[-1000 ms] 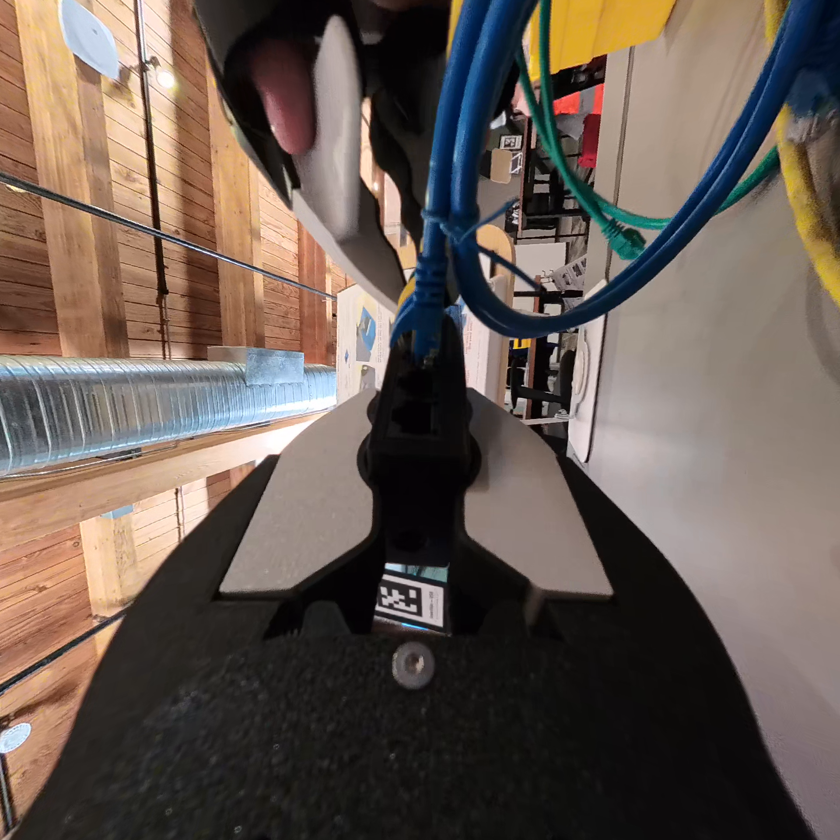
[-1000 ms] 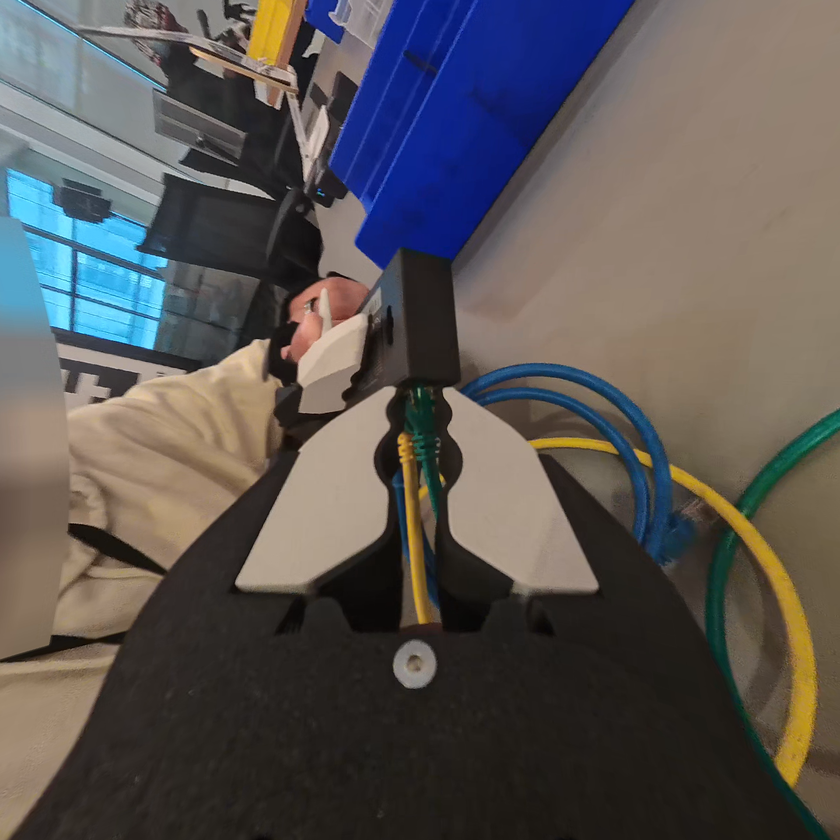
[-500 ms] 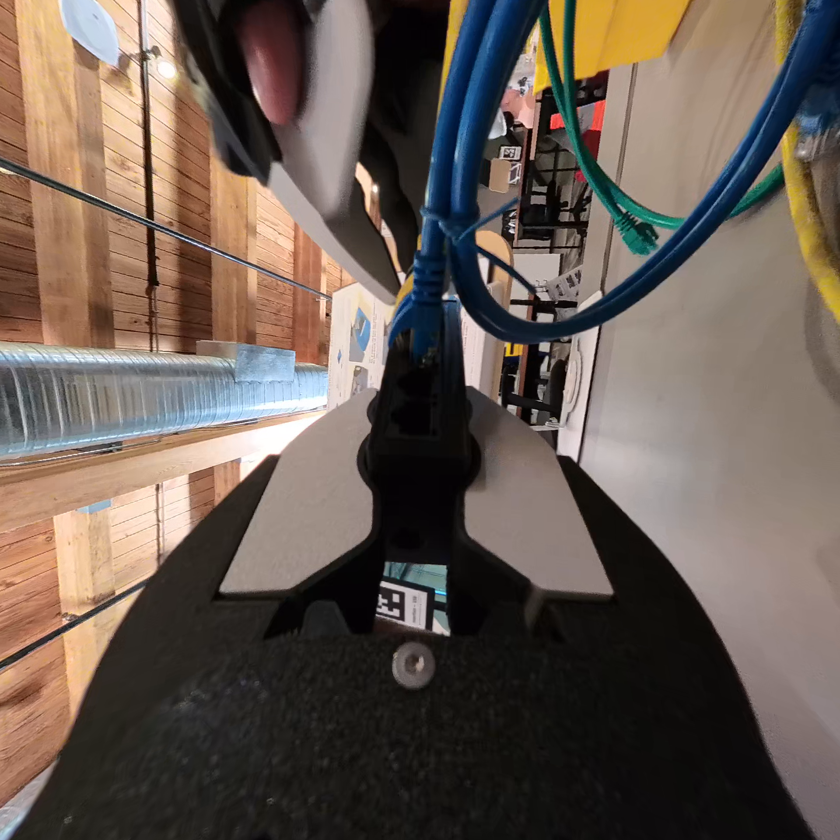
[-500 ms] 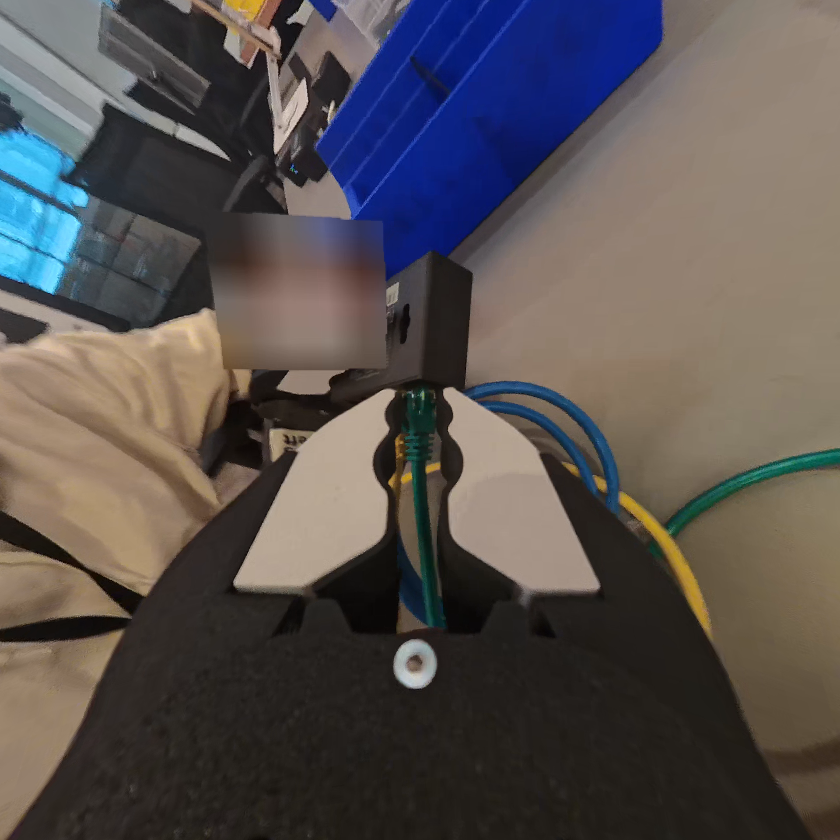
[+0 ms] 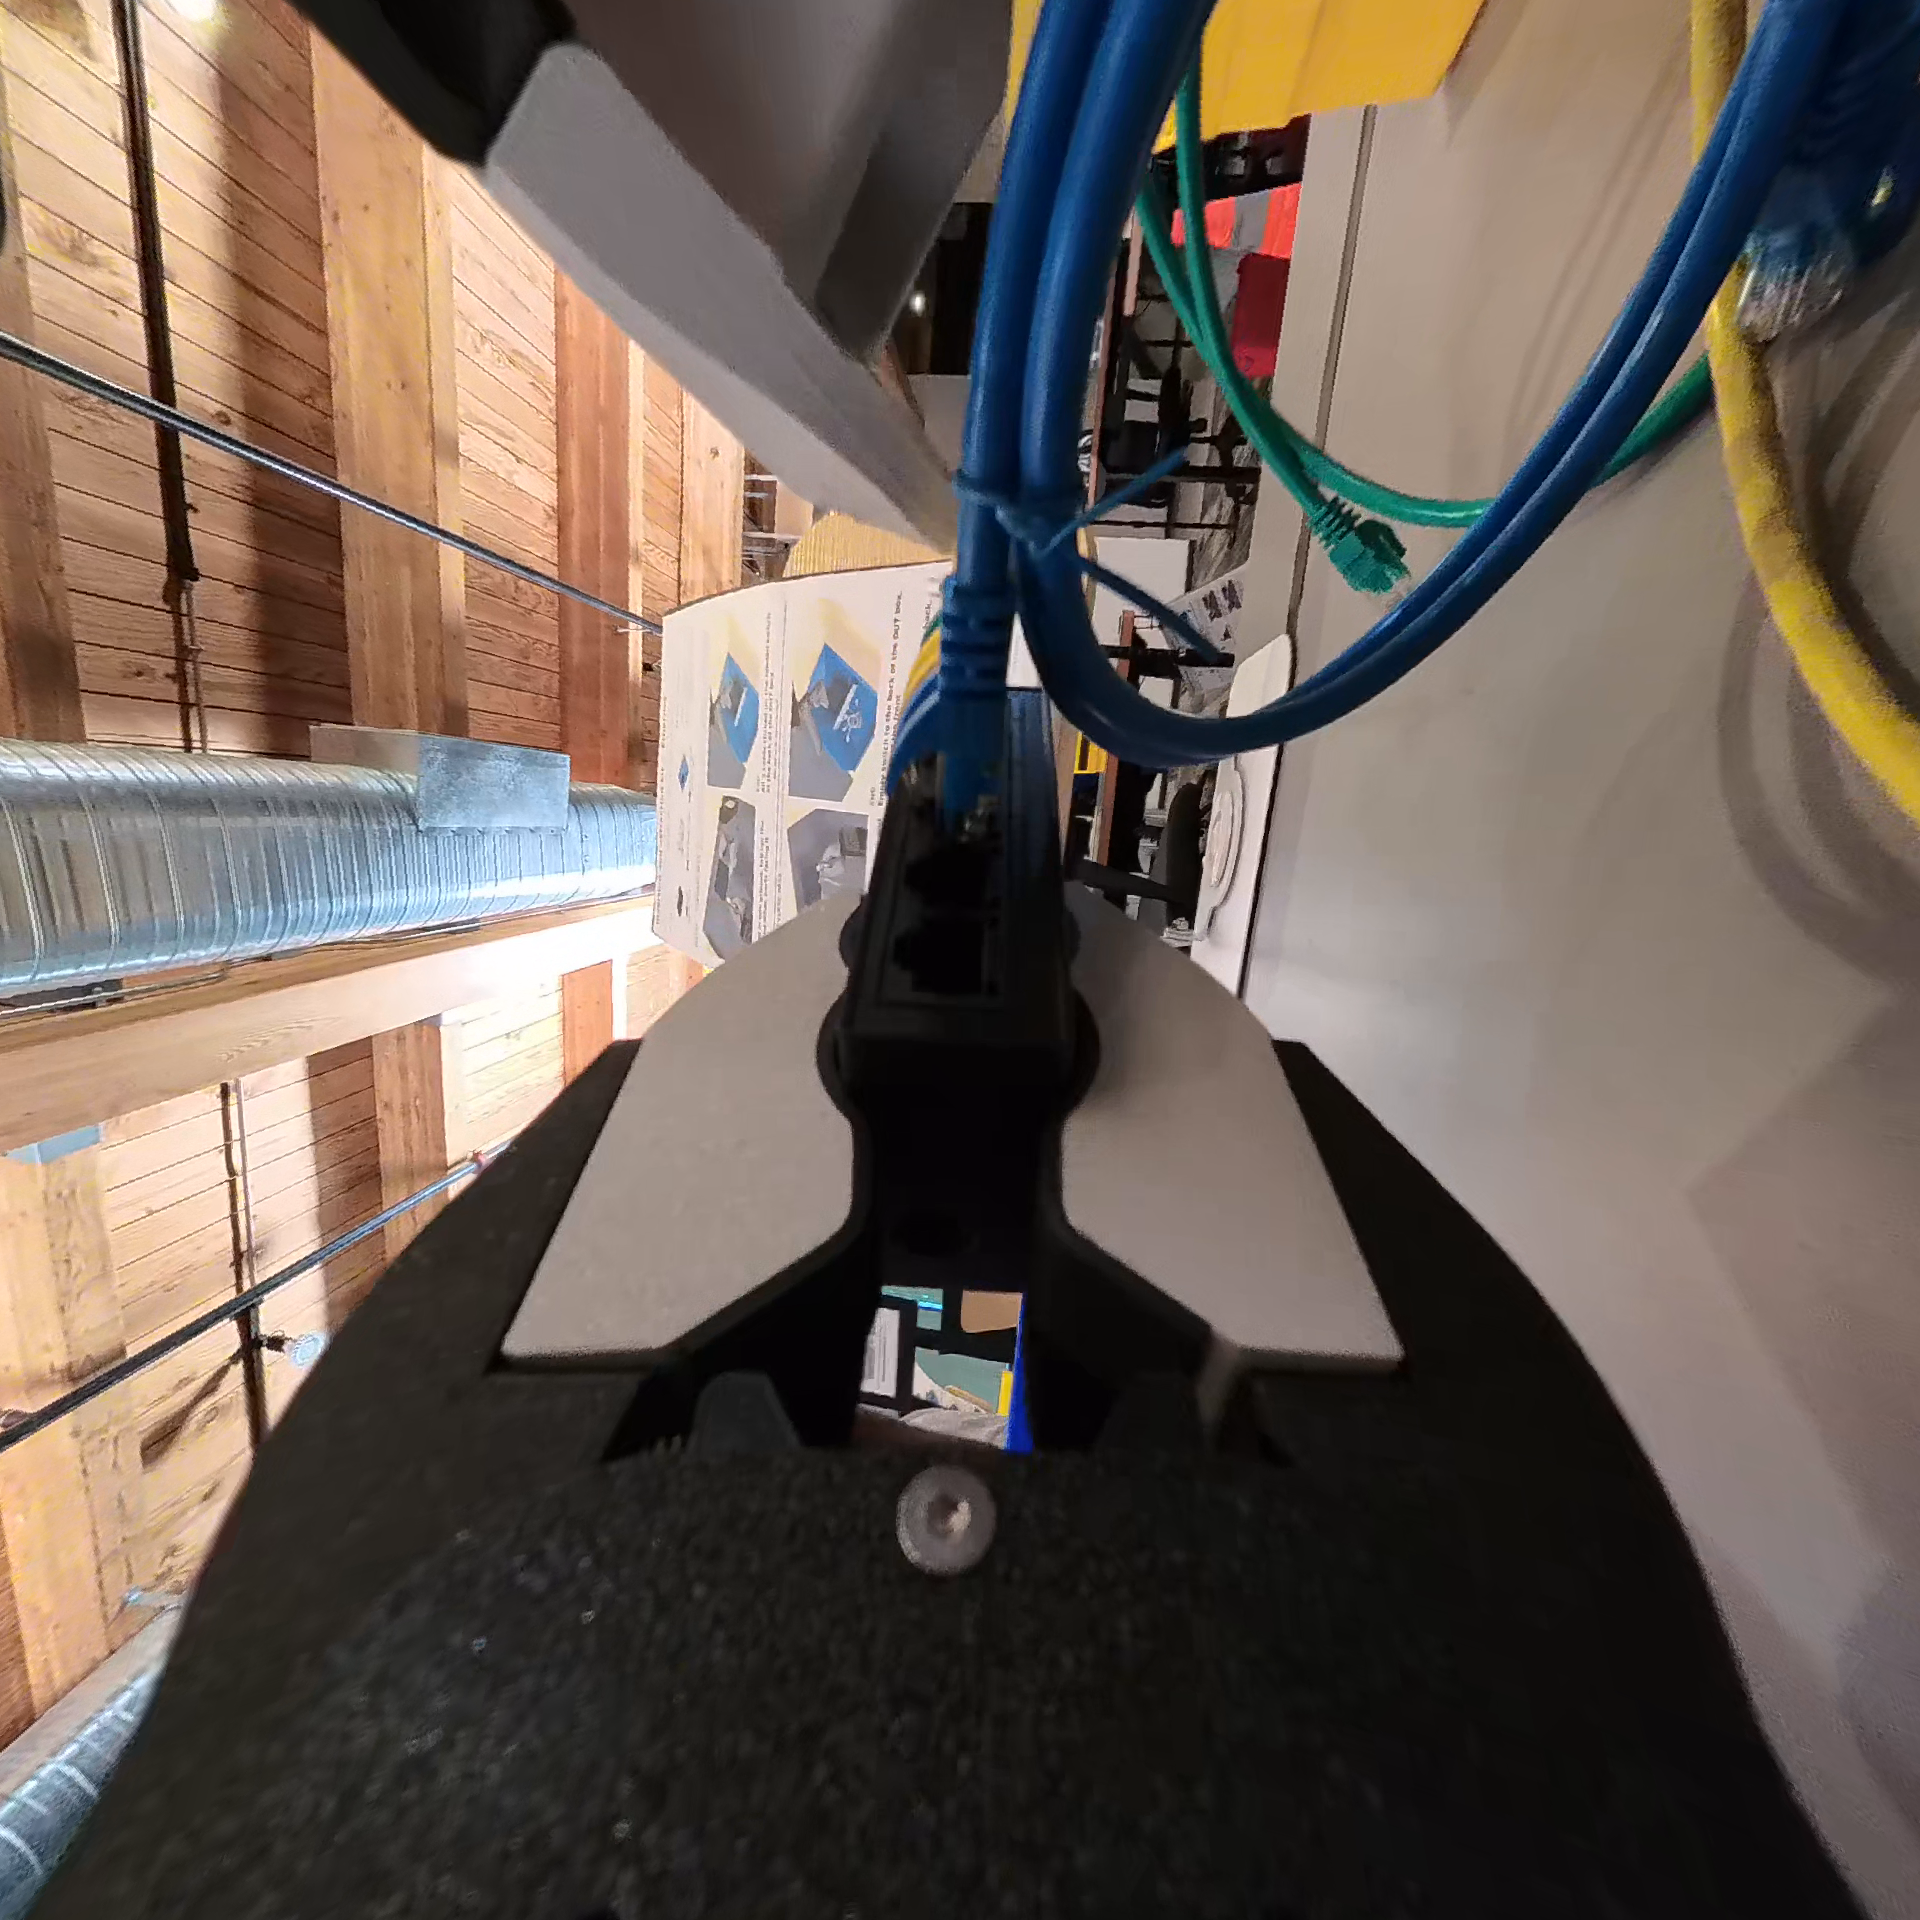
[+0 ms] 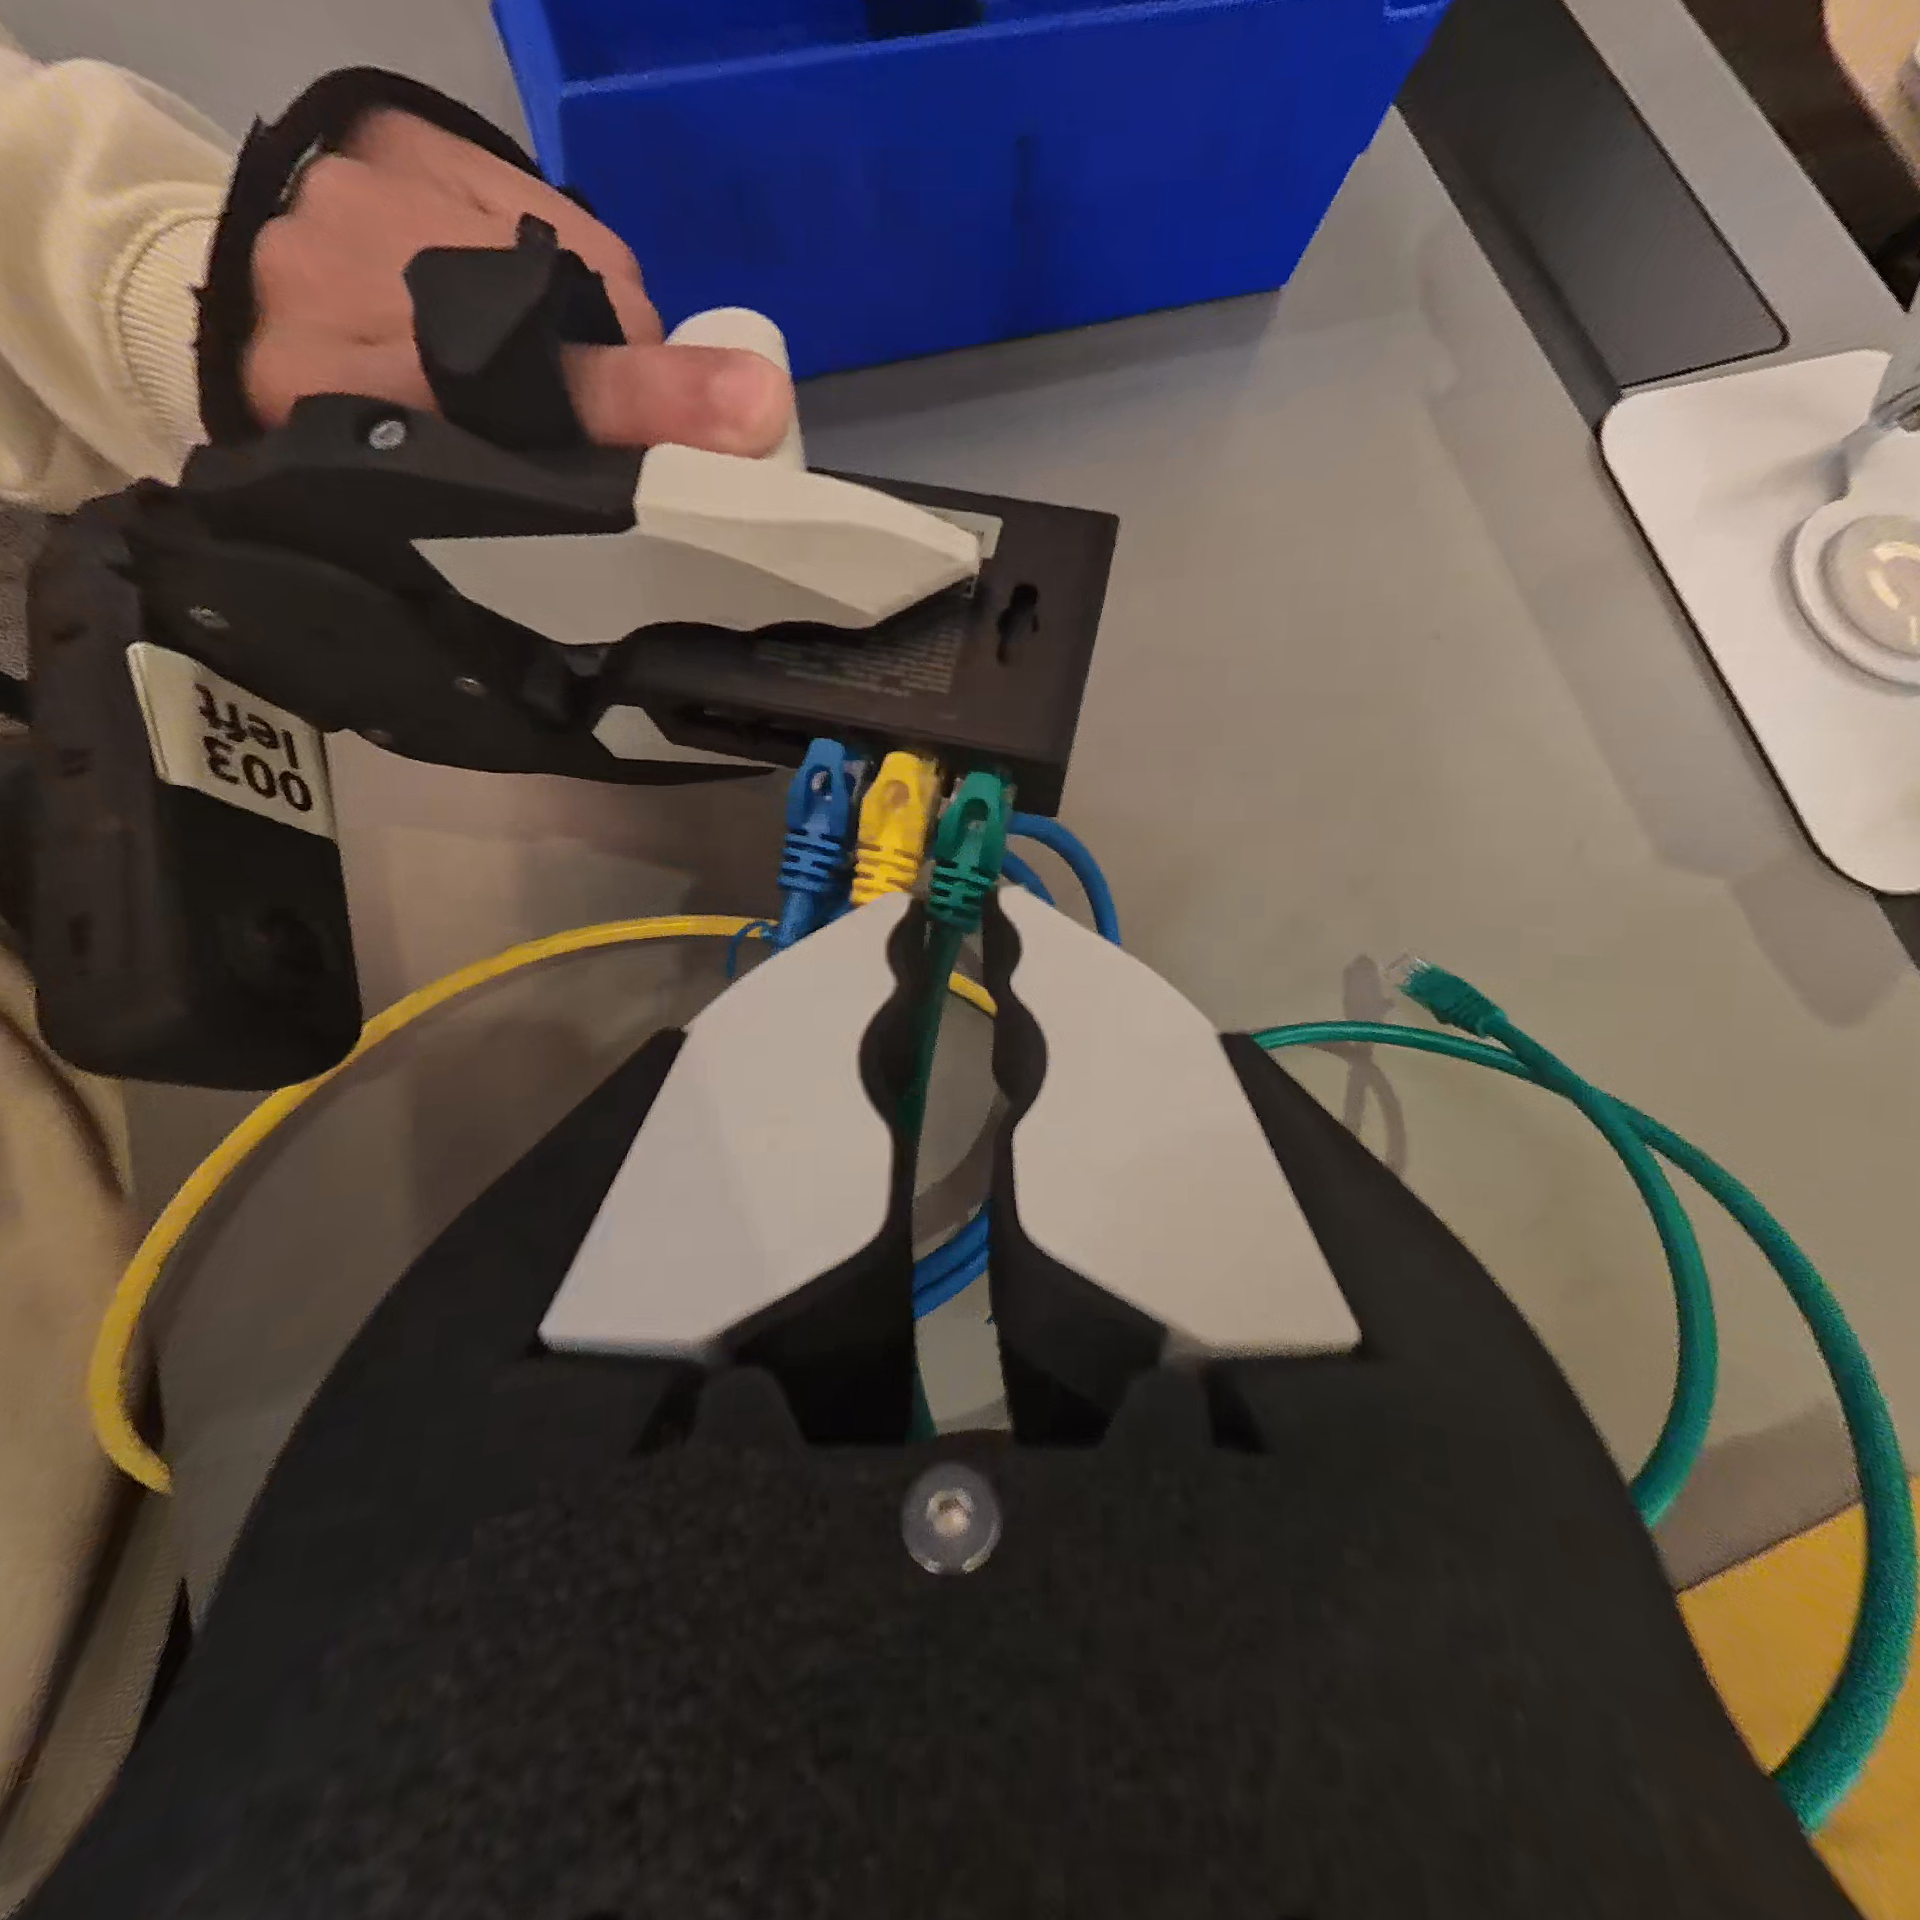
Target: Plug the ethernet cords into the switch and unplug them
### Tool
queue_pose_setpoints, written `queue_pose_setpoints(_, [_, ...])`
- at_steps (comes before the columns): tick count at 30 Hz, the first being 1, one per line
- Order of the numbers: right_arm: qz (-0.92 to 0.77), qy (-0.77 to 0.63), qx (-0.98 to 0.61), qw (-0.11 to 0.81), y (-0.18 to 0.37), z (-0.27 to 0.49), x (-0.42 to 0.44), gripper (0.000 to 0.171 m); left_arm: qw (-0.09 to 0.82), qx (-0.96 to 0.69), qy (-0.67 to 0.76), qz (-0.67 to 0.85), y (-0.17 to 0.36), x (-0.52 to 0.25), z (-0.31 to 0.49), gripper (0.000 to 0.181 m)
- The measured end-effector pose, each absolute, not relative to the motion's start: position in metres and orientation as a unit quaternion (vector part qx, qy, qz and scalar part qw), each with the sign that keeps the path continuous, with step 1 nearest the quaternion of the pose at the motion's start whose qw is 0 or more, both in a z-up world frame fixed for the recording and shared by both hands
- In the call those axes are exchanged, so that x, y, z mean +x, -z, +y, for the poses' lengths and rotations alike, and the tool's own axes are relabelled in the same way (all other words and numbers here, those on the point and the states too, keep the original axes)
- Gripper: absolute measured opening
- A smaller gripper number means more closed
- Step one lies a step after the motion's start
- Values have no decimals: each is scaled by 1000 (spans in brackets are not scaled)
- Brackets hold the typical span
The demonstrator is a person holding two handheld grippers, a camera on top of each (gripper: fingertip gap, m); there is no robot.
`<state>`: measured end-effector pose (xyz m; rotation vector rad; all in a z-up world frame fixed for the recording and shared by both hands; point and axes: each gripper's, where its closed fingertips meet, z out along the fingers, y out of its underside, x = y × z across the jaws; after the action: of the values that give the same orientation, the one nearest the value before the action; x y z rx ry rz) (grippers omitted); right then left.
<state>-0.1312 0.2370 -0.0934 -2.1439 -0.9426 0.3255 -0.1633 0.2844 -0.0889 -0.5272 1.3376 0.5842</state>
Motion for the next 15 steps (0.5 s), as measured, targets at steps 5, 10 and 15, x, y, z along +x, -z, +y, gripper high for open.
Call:
queue_pose_setpoints(5, [-366,-99,-850,366,94,239,-127,18,714,-235,-267,604,89,-163,284,29])
queue_pose_setpoints(10, [-383,-68,-854,344,102,233,-128,9,711,-235,-270,606,90,-163,285,29])
queue_pose_setpoints(15, [-382,-46,-857,342,103,233,-129,9,711,-231,-272,606,90,-164,284,30])
